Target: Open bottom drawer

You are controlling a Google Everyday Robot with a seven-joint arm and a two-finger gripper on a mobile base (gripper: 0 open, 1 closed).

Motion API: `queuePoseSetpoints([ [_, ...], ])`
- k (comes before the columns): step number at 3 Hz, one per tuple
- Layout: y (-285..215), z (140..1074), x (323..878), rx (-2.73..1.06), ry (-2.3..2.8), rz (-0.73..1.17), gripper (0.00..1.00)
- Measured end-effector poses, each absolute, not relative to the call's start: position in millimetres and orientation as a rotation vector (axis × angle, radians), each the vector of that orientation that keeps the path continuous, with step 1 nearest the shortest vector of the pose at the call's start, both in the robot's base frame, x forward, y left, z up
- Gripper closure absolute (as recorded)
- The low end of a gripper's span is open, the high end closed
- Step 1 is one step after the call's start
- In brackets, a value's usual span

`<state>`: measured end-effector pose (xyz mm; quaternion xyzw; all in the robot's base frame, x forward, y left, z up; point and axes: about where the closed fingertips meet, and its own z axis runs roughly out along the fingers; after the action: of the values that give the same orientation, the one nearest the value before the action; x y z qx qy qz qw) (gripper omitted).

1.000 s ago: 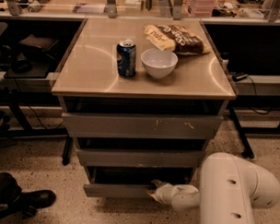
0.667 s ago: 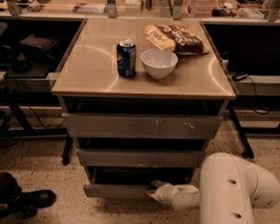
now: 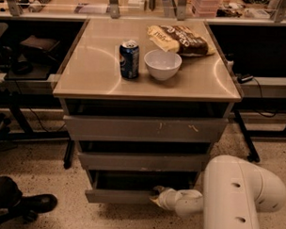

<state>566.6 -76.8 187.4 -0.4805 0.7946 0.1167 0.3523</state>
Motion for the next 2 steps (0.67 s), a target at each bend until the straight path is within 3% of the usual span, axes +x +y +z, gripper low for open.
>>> queuePoseSetpoints([
  [2,-82.7,186.6,556.2,-1.251,2.076,0.302,1.0],
])
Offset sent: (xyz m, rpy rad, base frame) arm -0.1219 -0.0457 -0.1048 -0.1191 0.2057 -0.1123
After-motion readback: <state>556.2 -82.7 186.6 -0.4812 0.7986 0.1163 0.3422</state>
